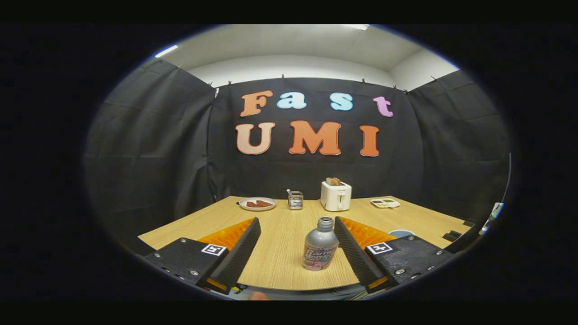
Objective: Take the bottle from table, then pour the juice into the cup, finally place the bottle on the coaster
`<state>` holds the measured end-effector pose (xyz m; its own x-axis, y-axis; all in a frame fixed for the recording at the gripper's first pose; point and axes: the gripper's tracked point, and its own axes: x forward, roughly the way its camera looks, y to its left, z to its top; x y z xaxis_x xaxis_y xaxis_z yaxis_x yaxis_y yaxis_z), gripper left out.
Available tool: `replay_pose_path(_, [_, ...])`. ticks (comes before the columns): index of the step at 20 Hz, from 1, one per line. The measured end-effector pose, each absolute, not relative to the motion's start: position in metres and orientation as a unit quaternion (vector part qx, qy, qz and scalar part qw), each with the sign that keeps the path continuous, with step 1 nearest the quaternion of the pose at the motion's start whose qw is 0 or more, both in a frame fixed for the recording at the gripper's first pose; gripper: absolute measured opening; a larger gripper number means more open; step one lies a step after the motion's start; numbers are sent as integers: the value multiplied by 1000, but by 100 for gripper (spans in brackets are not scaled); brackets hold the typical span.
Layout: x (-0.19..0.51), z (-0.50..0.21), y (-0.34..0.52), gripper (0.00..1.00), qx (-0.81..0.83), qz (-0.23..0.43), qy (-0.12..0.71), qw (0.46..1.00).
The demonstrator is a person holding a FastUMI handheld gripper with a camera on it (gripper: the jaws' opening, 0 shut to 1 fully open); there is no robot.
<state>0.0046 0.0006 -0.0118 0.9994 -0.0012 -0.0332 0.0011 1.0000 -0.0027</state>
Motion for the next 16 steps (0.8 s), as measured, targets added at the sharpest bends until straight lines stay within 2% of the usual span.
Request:
replay_pose_path(8, [7,-24,-3,97,6,-6,31,999])
replay_pose_path(16, [18,-63,-13,97,7,-22,79,997])
